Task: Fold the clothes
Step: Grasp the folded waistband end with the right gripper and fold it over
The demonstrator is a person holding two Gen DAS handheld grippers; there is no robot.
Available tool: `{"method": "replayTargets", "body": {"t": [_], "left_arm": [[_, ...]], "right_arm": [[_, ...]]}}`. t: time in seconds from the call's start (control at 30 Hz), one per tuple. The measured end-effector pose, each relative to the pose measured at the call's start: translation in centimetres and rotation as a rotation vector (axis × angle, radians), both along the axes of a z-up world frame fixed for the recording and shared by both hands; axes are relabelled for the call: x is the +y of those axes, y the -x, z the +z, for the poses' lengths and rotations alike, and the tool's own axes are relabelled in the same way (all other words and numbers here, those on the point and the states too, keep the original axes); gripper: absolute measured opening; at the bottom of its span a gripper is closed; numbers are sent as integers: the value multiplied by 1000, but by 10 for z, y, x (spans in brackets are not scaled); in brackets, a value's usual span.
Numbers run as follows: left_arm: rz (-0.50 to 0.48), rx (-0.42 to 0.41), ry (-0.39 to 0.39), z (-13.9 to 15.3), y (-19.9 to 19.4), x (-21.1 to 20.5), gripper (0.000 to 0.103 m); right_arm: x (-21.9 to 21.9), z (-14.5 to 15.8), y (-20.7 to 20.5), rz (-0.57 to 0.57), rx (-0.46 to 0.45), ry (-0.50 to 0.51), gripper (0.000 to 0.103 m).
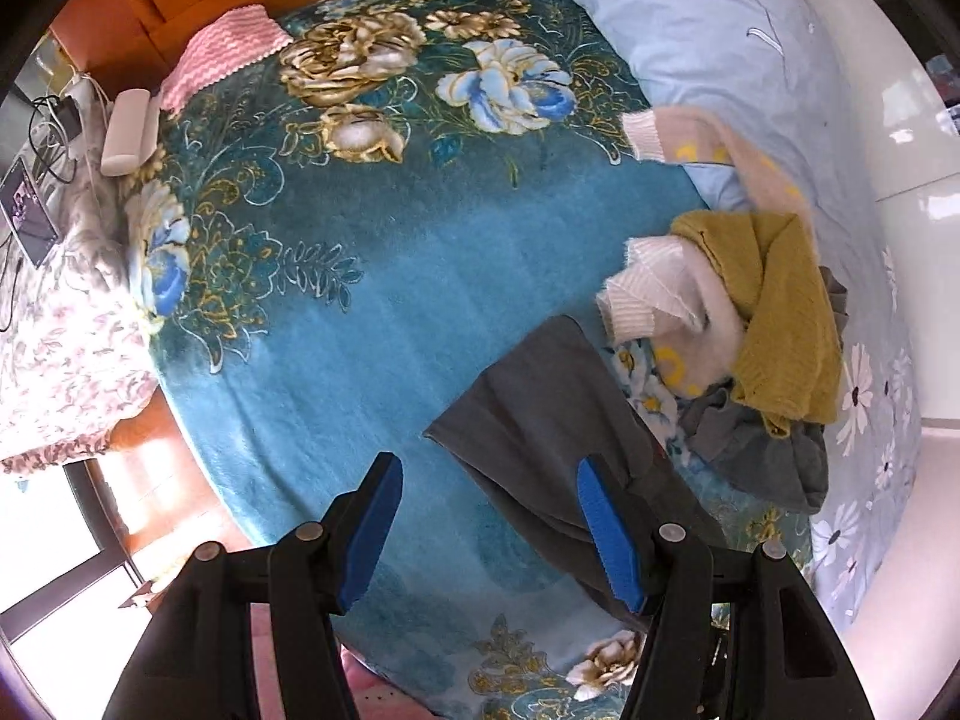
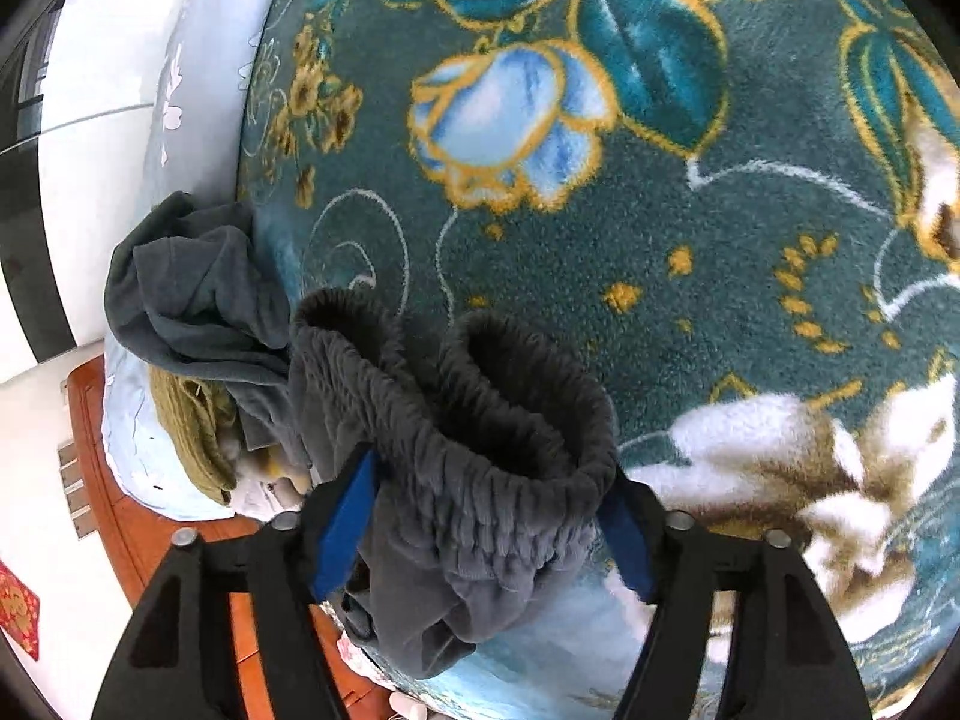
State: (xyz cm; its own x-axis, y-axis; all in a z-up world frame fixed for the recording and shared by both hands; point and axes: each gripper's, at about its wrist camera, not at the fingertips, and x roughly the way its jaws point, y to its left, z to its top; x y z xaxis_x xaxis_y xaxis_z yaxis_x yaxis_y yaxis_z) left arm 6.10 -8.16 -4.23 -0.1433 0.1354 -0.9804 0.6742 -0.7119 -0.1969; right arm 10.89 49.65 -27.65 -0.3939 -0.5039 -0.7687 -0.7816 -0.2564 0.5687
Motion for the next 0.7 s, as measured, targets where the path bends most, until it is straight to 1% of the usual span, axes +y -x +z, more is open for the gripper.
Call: {"method": "replayTargets", "body": {"t": [0.03,0.07,0.17,0.3,0.43,0.53,0.7], "left_arm": [[-5,0,-1,1,0,2,65],[-10,1,-2,2,-1,3,65],[-18,5,-12,4,-3,4,65],[-20,15,-39,4,-8,0,65],[-14,31,-69,4,-14,-12,65],[-10,35,-94,-2,-18,-29,65],[-11,29,-139,-19,-20,-63,65]], "right_arm": [[0,4,-1,3,4,-7,54],[-1,8,-2,5,10,-12,46],[-3,23,-3,17,46,-12,38],[-17,59,6,75,110,-62,35],[-49,108,26,181,177,-162,35],[-81,148,42,292,228,-251,34],[-158,203,65,478,308,-380,34]]}}
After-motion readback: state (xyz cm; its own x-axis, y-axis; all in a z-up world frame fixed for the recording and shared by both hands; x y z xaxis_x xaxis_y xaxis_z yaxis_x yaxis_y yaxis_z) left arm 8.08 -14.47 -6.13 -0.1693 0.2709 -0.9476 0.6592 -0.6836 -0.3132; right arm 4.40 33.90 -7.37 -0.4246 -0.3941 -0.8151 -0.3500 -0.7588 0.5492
